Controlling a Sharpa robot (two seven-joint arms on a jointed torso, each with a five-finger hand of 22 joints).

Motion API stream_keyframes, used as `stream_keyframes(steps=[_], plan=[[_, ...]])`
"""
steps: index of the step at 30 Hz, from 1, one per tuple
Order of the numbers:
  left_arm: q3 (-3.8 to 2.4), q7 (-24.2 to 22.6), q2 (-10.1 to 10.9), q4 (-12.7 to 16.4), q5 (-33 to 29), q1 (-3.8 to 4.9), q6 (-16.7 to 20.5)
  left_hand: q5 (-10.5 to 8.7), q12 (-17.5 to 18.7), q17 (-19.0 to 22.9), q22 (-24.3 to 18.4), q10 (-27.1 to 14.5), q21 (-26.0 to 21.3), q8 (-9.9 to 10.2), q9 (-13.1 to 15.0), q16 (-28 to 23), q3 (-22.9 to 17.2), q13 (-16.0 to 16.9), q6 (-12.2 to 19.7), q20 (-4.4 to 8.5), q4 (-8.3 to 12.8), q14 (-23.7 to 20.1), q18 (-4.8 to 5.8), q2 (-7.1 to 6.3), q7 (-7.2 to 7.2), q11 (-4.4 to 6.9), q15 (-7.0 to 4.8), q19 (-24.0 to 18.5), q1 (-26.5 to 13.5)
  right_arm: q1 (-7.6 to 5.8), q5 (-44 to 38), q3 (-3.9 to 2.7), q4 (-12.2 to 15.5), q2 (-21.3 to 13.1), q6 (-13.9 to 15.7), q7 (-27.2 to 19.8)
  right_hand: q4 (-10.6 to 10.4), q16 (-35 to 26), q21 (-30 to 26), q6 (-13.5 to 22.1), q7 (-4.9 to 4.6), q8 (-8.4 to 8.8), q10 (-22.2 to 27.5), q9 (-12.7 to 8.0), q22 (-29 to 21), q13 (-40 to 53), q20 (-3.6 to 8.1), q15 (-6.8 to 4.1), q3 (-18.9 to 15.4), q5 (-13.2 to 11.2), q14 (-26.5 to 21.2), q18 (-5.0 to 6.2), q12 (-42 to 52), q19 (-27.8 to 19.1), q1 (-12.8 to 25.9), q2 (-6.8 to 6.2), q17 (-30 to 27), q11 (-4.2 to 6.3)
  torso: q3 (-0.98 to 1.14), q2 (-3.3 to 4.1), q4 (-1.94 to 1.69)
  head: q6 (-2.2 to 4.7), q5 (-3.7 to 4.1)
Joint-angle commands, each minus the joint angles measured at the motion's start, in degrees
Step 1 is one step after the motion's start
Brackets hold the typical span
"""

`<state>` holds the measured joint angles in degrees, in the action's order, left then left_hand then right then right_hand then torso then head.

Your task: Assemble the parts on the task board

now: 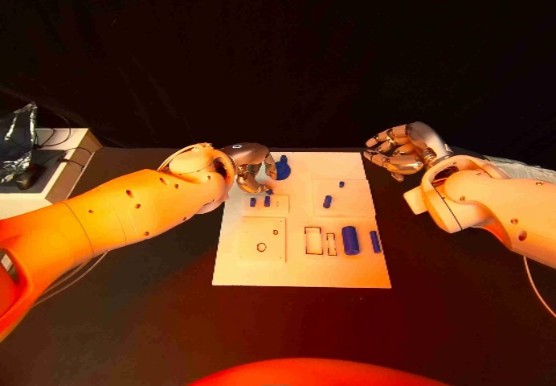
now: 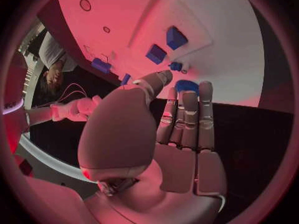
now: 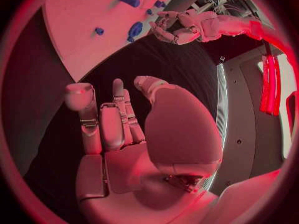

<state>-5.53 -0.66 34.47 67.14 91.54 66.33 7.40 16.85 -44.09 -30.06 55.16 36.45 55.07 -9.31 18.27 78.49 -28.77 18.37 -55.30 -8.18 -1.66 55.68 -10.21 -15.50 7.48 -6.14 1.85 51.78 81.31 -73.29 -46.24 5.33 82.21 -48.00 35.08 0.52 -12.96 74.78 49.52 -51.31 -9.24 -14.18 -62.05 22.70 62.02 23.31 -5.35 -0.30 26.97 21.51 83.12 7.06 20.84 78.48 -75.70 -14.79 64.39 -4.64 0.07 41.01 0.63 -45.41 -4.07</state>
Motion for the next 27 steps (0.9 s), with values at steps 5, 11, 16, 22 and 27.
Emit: stream_keyframes(steps=[5,11,16,22,27], plan=[[0.18,-1.1,-0.8,-0.5,7.9,0.03,-0.8,0.1,-0.6,0.0,0.3,0.3,-0.2,-1.0,0.4,0.7,-0.1,-0.6,-1.7,0.5,0.2,-0.5,-0.36,0.16,-0.44,0.74,-0.61,-0.5,0.7,0.04,-0.3,-0.01,0.1,0.0,-0.7,-0.4,0.0,-0.1,0.1,-0.1,-0.2,-0.21,0.3,0.1,0.1,0.0,-0.18,0.32,0.2,0.3,0.0,0.13,-0.3,0.2,0.5,0.04,0.0,-0.17,0.0,0.04,-0.02,0.03,-0.05],[0.48,-0.5,-1.4,-1.0,9.6,0.03,-2.4,0.09,-1.0,-1.6,0.5,0.9,-0.1,-1.6,0.7,1.7,-0.2,-1.0,-2.8,0.73,0.0,0.5,-0.32,0.24,-0.58,0.9,-0.77,-0.7,0.5,0.05,-0.3,-0.01,0.1,0.0,-0.7,-0.4,0.0,-0.1,0.1,-0.1,-0.2,-0.21,0.3,0.1,0.1,0.0,-0.18,0.32,0.2,0.3,0.0,0.13,-0.3,0.2,0.5,0.04,0.0,-0.17,-0.02,0.08,0.07,-0.05,-0.02],[0.78,-0.5,-1.8,-1.3,10.0,0.03,-2.6,0.04,-3.9,-7.3,0.9,2.6,0.1,-1.7,0.7,4.5,-0.1,-0.4,-2.8,0.79,0.0,3.9,-0.27,0.2,-0.73,1.04,-0.69,-0.9,0.2,0.05,-0.3,-0.01,0.1,0.0,-0.6,-0.4,0.0,-0.1,0.1,-0.1,-0.2,-0.21,0.3,0.1,0.1,0.0,-0.18,0.32,0.2,0.3,0.0,0.13,-0.3,0.2,0.5,0.04,0.0,-0.17,-0.03,0.06,0.05,-0.11,0.12],[0.94,-0.5,-2.3,-1.7,10.1,0.03,-2.3,0.0,-15.7,-21.0,3.5,2.2,2.4,-1.7,0.7,9.8,0.2,4.6,-2.7,0.02,0.2,11.0,0.27,0.3,-1.14,0.7,0.37,1.4,-0.1,0.05,-0.3,-0.01,0.2,0.0,-0.6,-0.4,0.0,-0.1,0.1,-0.1,-0.2,-0.21,0.3,0.1,0.1,0.0,-0.18,0.32,0.2,0.3,0.0,0.13,-0.3,0.2,0.5,0.04,0.0,-0.17,0.0,0.08,0.0,-0.16,0.18],[1.01,-0.2,-2.6,-2.2,10.3,0.03,-2.6,0.0,-24.1,-27.0,5.6,1.3,4.4,-1.6,0.6,11.5,-0.1,8.3,-2.7,-0.09,0.3,14.2,0.66,0.31,-1.05,0.92,0.4,3.4,-0.2,0.05,-0.3,-0.01,0.2,0.0,-0.6,-0.4,0.0,-0.1,0.1,-0.1,-0.2,-0.21,0.3,0.1,0.1,0.0,-0.18,0.32,0.2,0.3,0.0,0.13,-0.3,0.2,0.5,0.04,0.0,-0.17,0.01,0.06,0.05,-0.19,0.2]])
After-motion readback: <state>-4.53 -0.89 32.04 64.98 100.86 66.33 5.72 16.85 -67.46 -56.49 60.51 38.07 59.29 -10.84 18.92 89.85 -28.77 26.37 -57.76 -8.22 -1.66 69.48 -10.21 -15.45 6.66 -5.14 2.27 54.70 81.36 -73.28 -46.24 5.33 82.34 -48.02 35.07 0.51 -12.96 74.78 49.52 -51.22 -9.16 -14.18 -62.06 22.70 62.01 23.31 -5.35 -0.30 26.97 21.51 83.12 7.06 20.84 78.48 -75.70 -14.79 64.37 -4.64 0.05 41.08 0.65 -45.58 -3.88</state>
